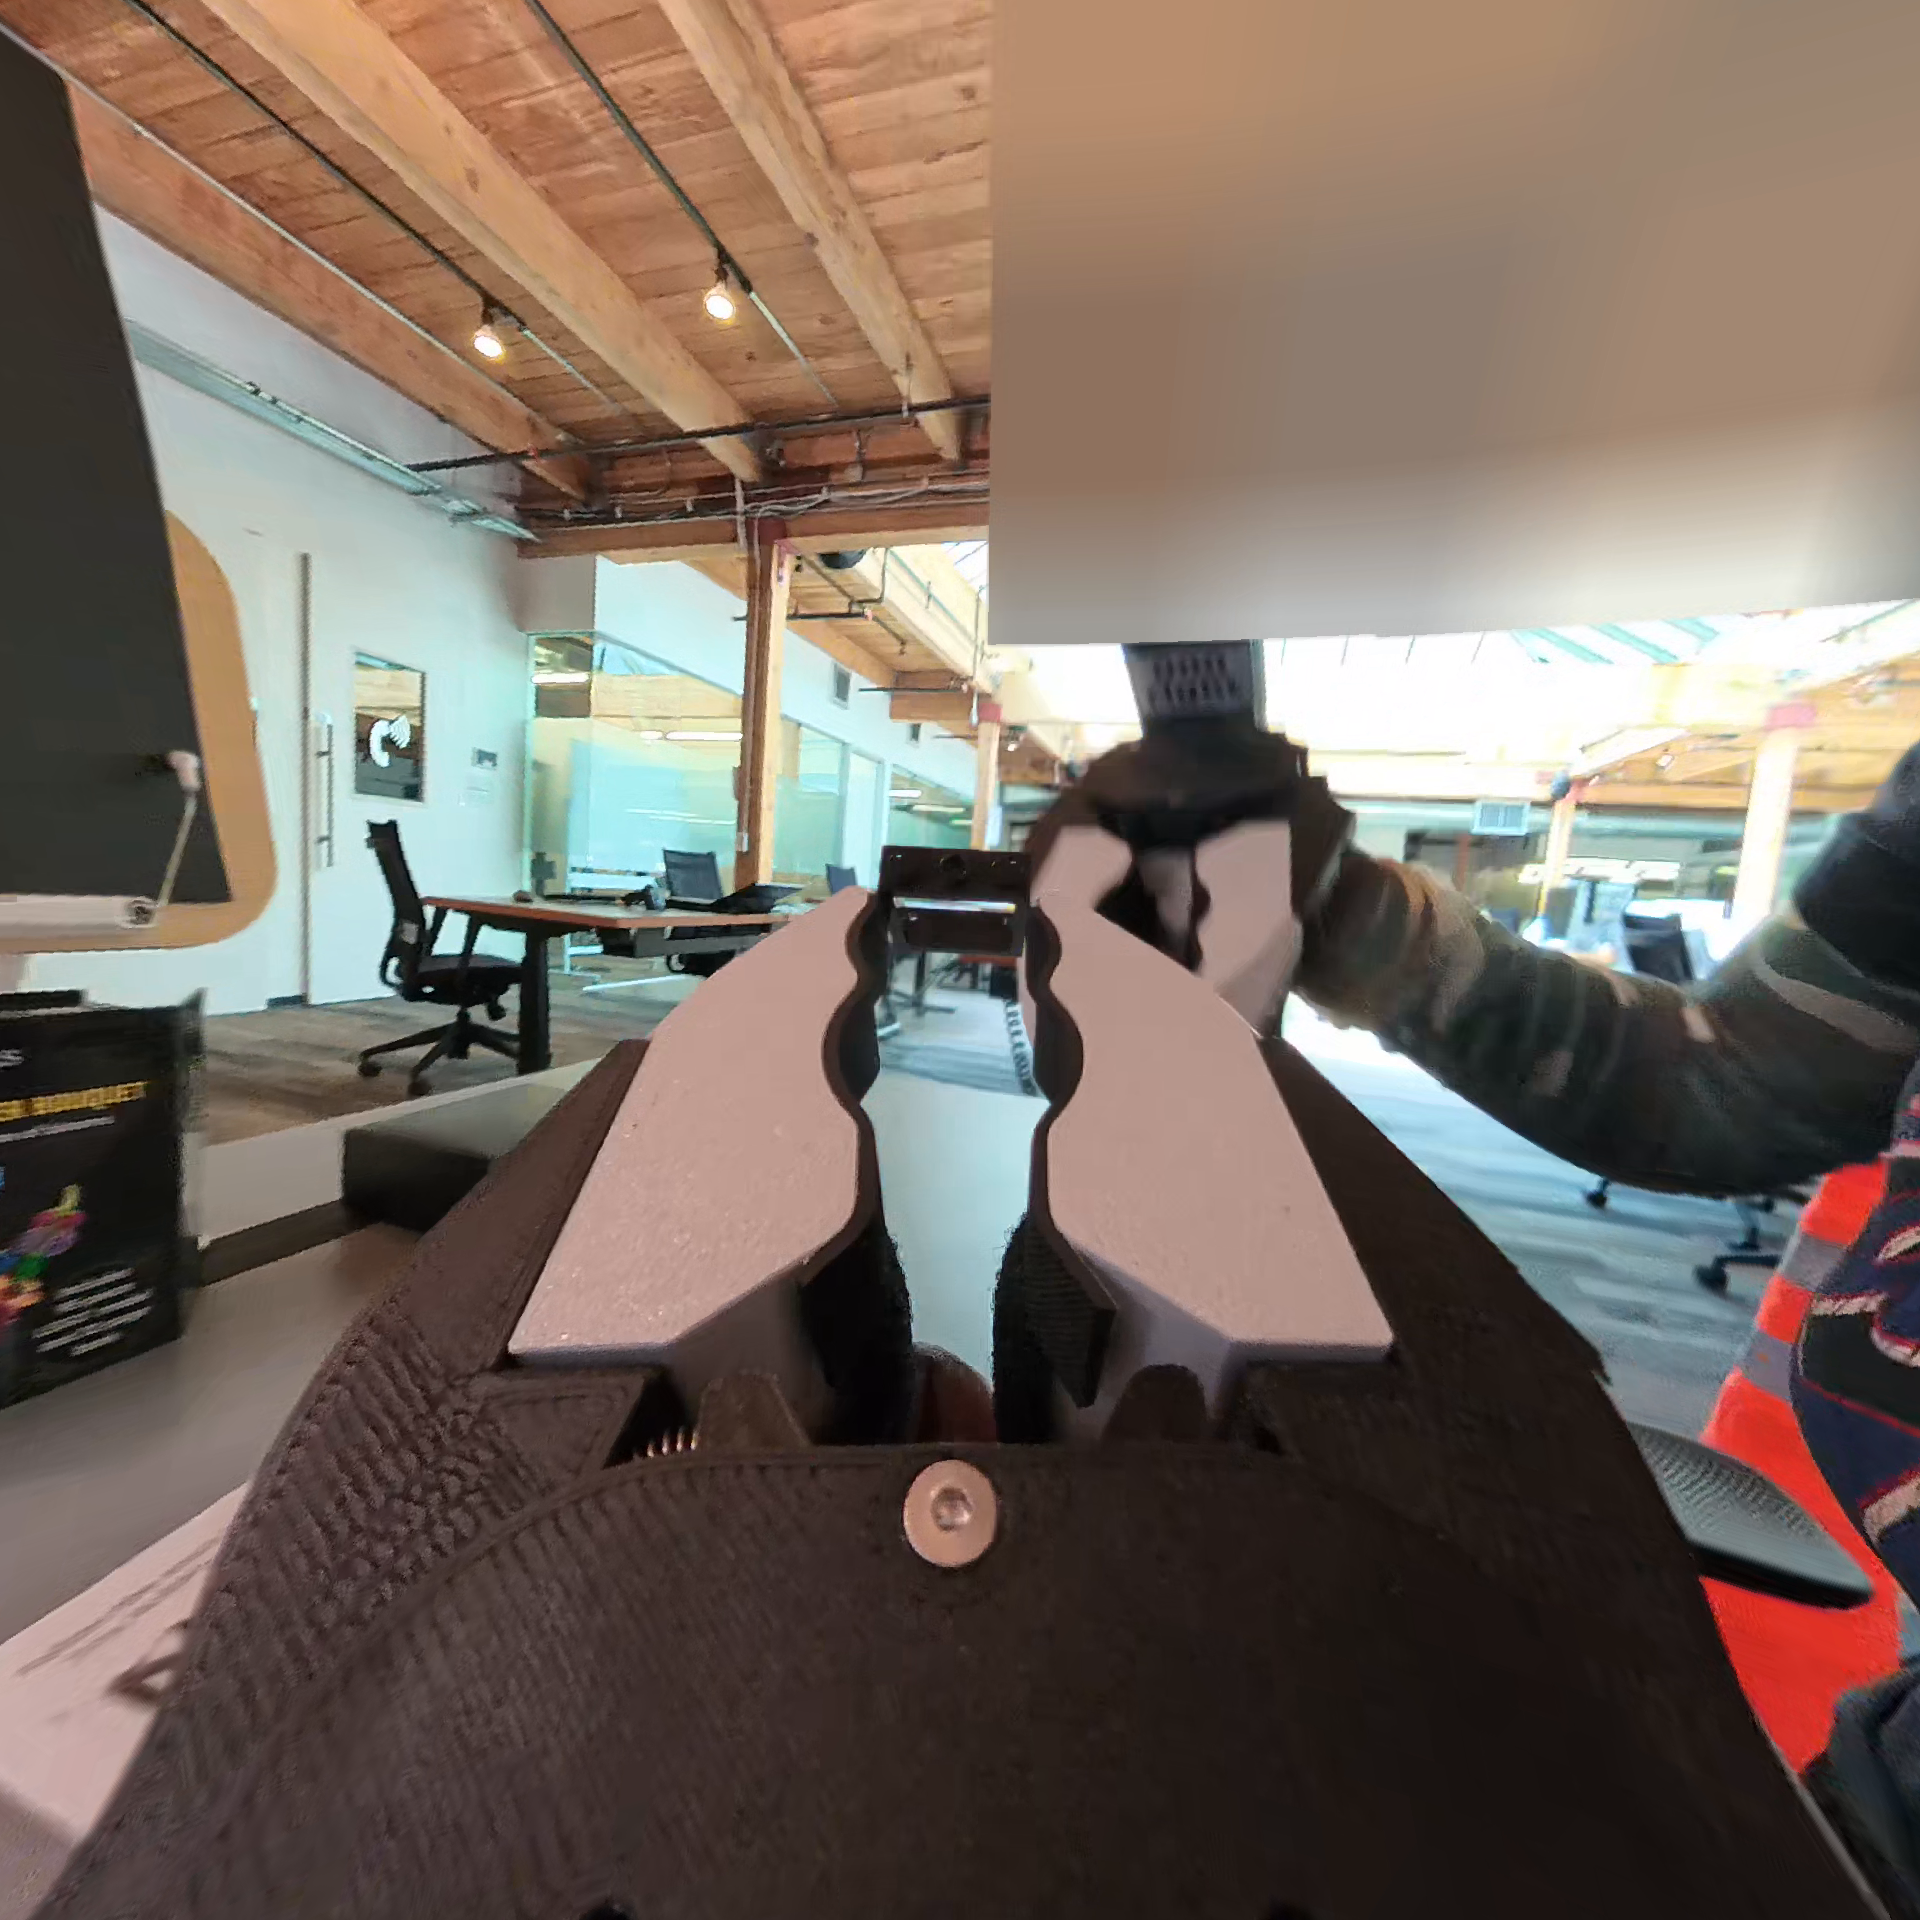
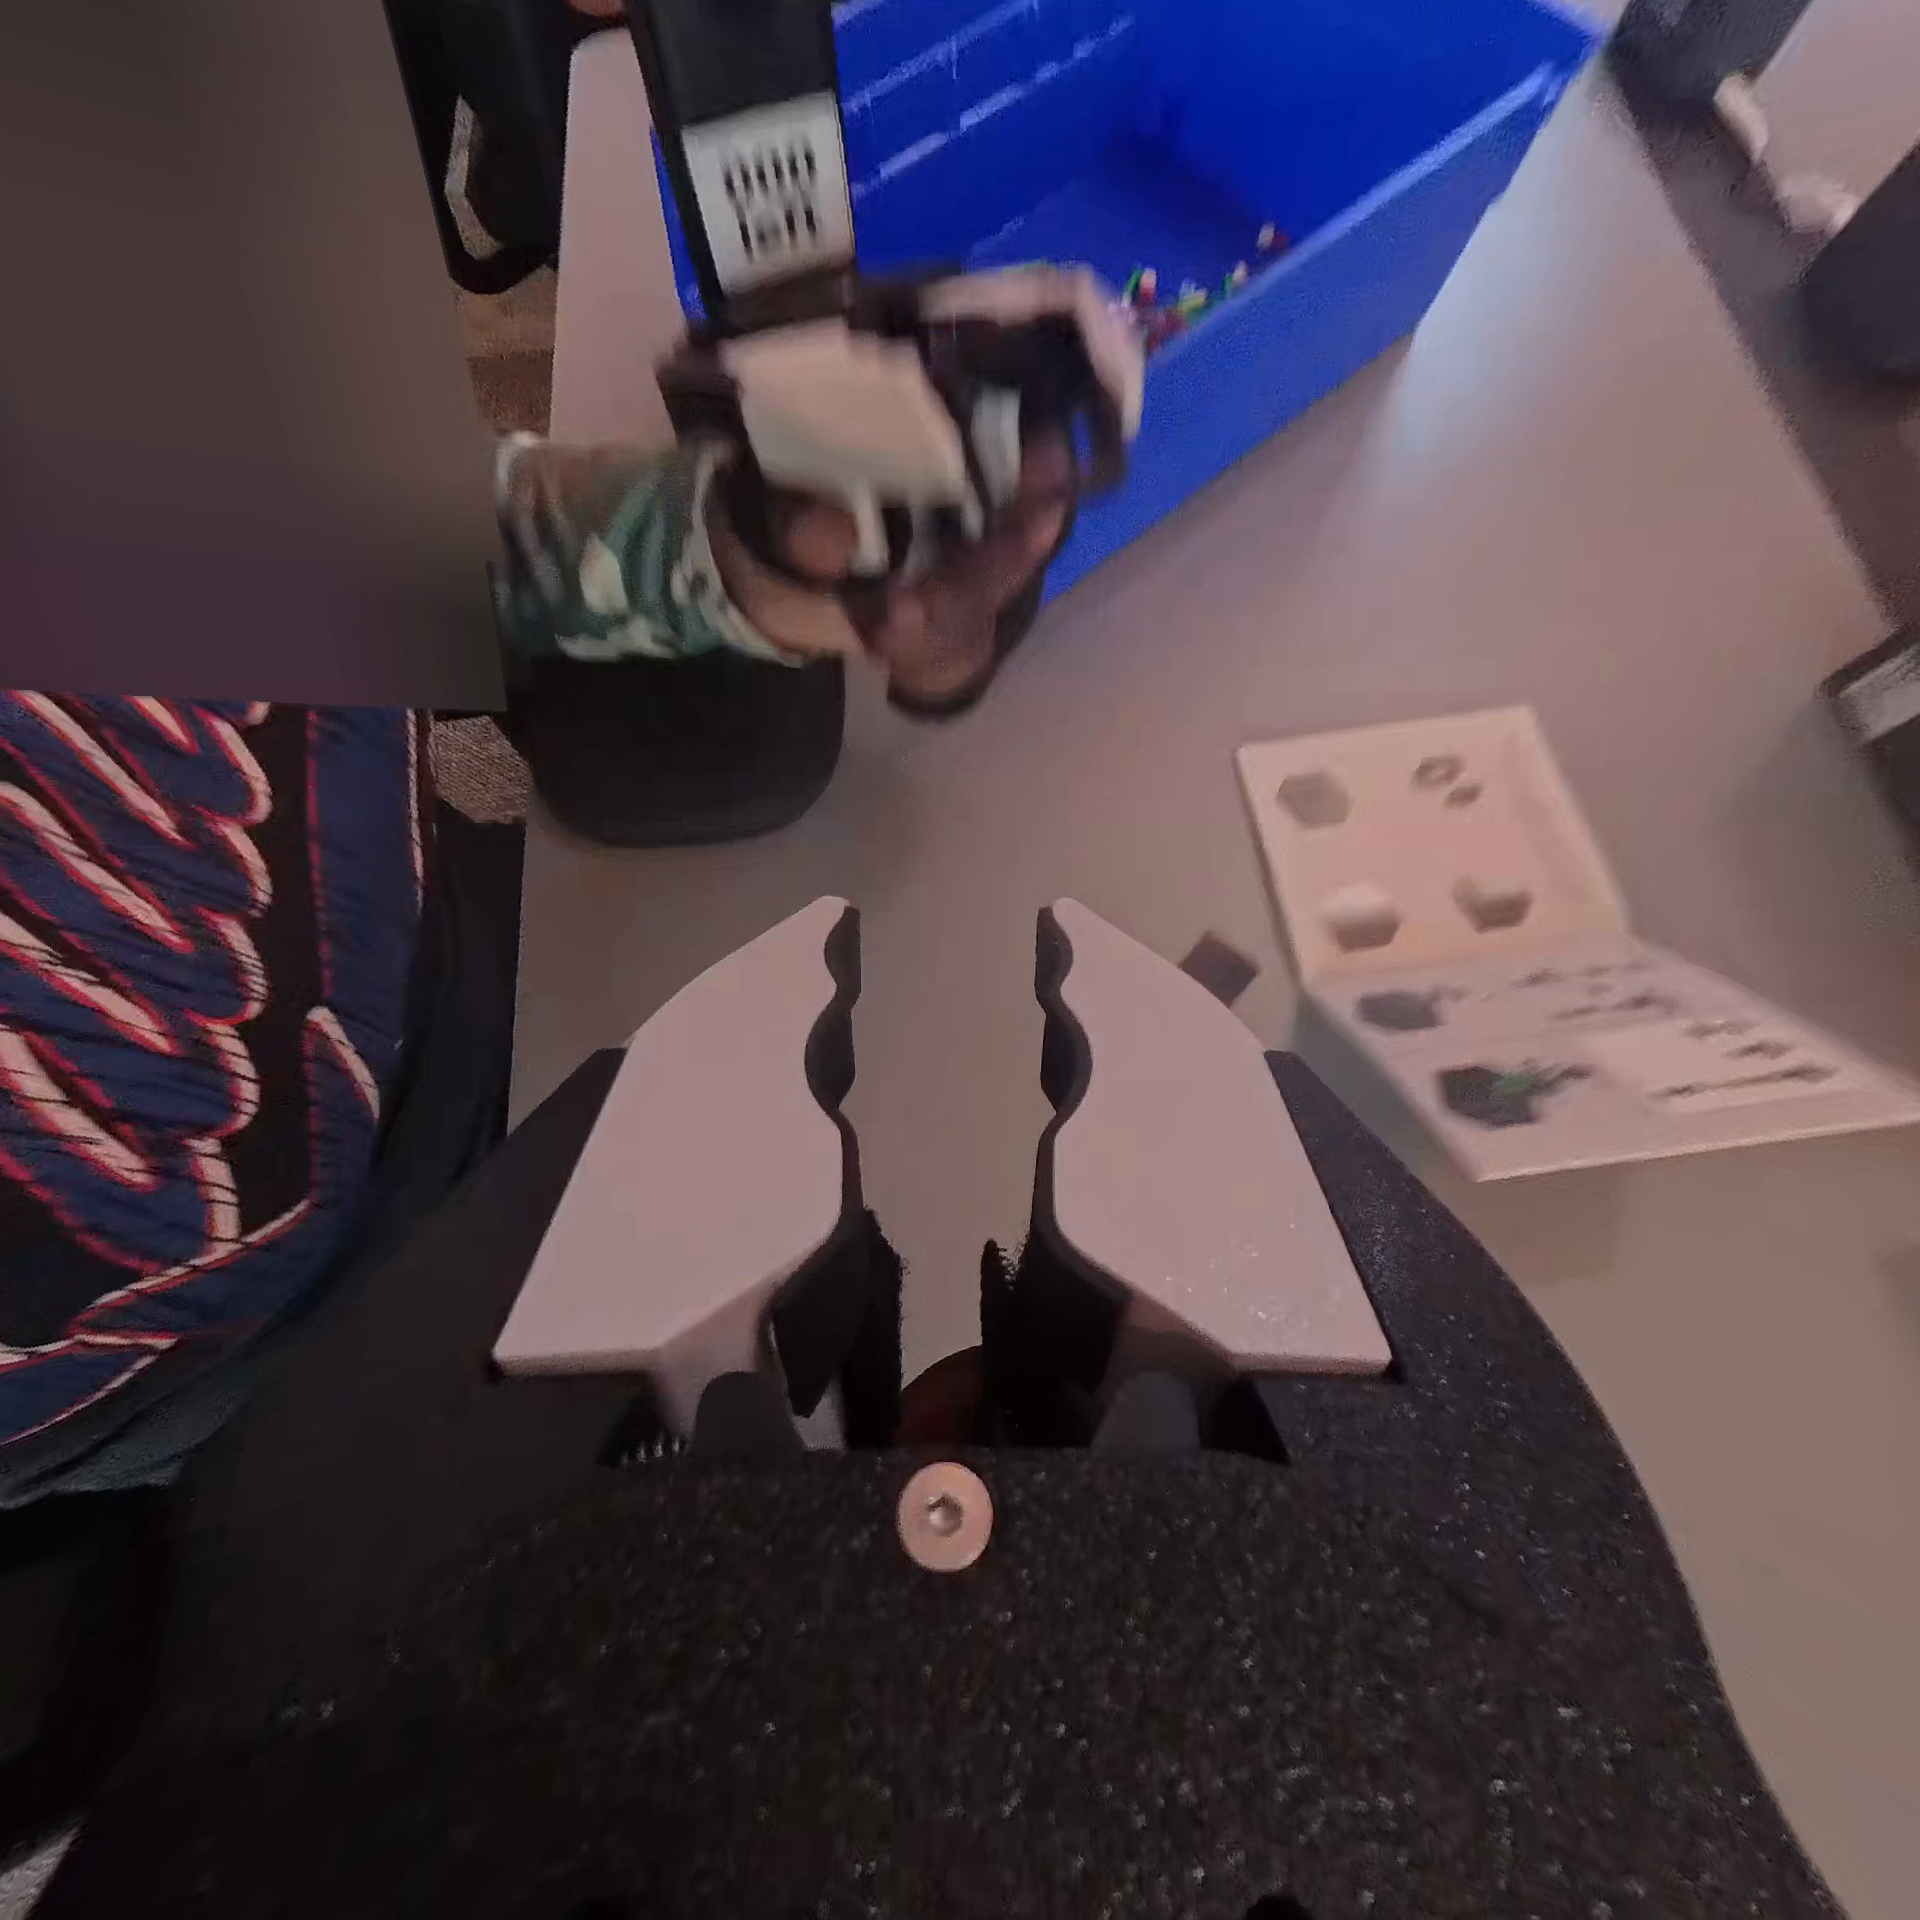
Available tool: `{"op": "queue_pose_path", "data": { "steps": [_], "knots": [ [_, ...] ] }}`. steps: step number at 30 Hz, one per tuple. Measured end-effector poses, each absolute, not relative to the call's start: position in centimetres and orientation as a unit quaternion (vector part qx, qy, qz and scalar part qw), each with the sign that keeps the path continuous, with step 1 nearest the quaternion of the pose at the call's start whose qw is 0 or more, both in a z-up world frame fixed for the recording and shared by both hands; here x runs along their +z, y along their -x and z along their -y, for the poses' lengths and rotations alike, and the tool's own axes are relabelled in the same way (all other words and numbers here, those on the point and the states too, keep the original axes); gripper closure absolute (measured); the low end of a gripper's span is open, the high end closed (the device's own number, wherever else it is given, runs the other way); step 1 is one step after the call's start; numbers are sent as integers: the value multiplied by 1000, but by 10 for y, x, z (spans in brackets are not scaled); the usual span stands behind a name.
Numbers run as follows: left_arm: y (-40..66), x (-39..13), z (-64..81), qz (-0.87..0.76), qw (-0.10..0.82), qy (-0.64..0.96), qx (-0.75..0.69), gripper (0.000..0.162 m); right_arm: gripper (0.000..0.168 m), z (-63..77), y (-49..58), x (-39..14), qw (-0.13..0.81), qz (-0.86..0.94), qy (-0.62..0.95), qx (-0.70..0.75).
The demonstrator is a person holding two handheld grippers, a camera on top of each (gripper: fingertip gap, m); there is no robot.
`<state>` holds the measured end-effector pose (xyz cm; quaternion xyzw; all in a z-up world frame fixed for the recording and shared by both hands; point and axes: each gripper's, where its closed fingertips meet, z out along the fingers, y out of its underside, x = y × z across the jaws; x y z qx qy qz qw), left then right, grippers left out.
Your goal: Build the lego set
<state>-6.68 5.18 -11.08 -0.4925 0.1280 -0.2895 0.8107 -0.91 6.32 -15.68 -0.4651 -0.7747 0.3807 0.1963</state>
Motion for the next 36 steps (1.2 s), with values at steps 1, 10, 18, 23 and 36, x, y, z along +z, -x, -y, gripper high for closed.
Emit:
{"op": "queue_pose_path", "data": {
  "steps": [1,10,18,23,36],
  "knots": [
    [70,-110,-50,-132,810,500,-278,137,135,-62,2,-177,186,769,477,382],
    [61,-144,-32,-146,781,550,-255,137,134,-96,21,-259,210,645,623,390],
    [50,-157,-34,-165,748,563,-310,137,142,-89,32,-267,138,887,343,278],
    [38,-165,-32,-194,727,575,-320,136,140,-121,58,-262,72,953,241,171],
    [37,-158,-27,-180,722,555,-372,136,139,-128,81,-302,9,972,190,137]
  ]
}}
